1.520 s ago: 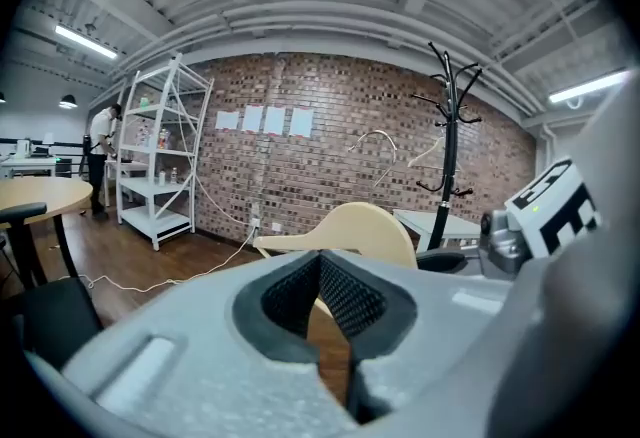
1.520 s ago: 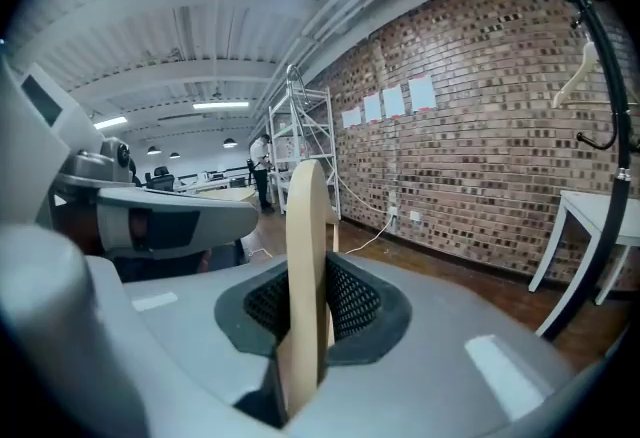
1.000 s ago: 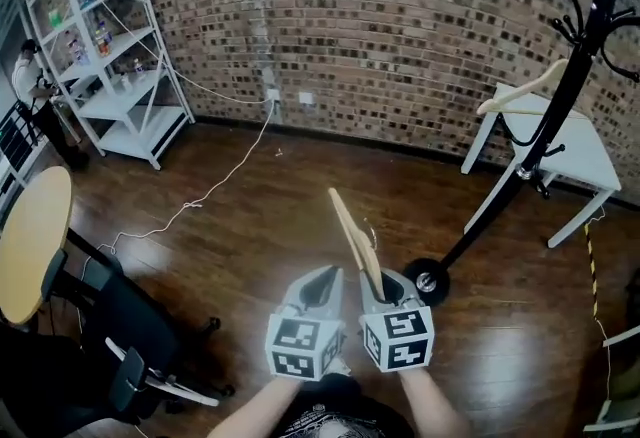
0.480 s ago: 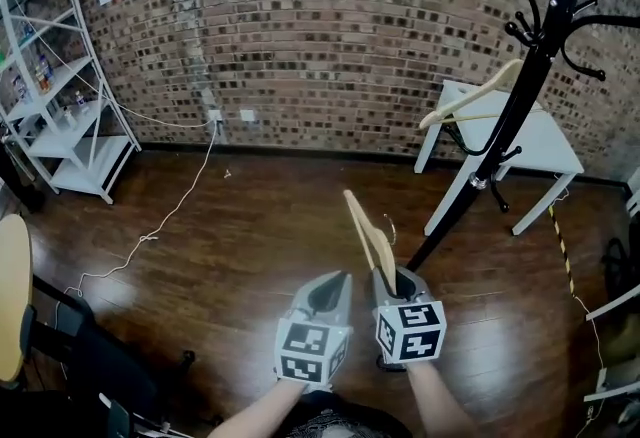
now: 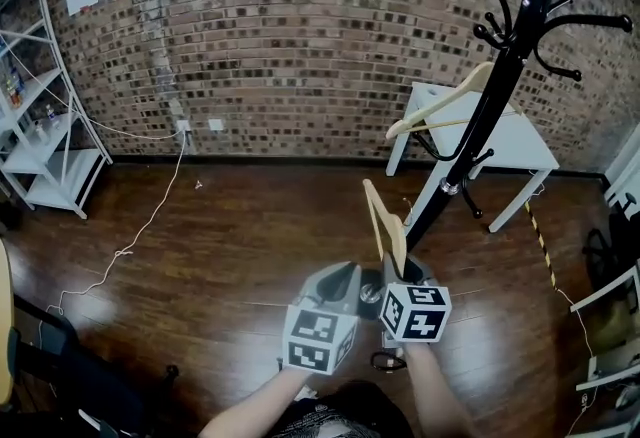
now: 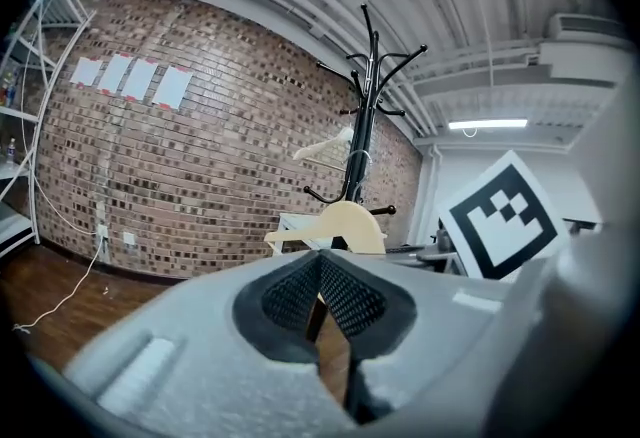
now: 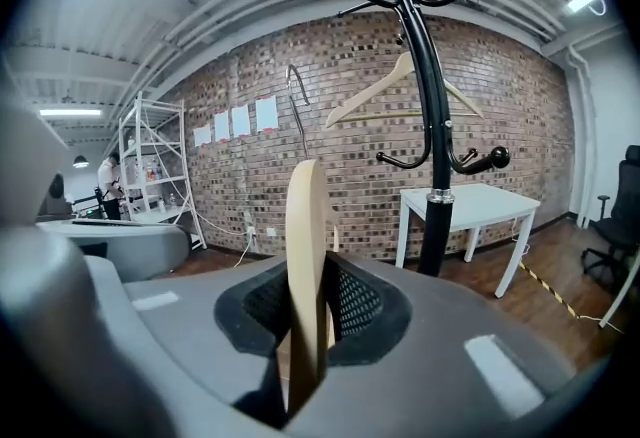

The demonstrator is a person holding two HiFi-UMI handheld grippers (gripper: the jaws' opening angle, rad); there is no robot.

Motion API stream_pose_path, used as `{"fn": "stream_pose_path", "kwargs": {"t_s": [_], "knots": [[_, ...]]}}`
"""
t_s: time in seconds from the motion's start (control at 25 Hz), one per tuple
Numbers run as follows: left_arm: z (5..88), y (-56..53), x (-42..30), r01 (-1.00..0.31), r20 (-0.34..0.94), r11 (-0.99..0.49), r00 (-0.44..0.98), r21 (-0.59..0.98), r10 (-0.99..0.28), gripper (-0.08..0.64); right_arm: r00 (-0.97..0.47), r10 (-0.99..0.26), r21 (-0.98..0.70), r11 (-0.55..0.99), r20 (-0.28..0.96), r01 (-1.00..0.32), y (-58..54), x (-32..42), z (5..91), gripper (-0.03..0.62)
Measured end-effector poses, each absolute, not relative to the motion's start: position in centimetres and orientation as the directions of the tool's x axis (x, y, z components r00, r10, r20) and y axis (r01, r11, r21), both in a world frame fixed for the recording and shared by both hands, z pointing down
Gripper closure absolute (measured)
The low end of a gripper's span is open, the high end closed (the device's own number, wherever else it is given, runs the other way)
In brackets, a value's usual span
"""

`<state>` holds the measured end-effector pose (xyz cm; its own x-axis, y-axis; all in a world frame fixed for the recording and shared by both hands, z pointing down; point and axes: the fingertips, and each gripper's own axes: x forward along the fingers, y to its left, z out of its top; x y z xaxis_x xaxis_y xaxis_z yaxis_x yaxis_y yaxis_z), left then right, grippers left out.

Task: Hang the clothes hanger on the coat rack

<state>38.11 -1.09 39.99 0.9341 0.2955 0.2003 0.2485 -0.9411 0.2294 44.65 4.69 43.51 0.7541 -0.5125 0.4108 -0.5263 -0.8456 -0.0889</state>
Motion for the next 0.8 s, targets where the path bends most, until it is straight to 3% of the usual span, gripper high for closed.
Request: {"fn": "stream_pose_path", "kwargs": {"t_s": [0.8], "knots": [[40.7, 1.2, 53.2, 0.249, 0.214, -0.943, 0.931, 0.218, 0.296, 0.557, 0.810, -0.408, -0.197, -0.913, 0.422, -0.357, 9.0, 62.2, 45.7, 0.543]]}}
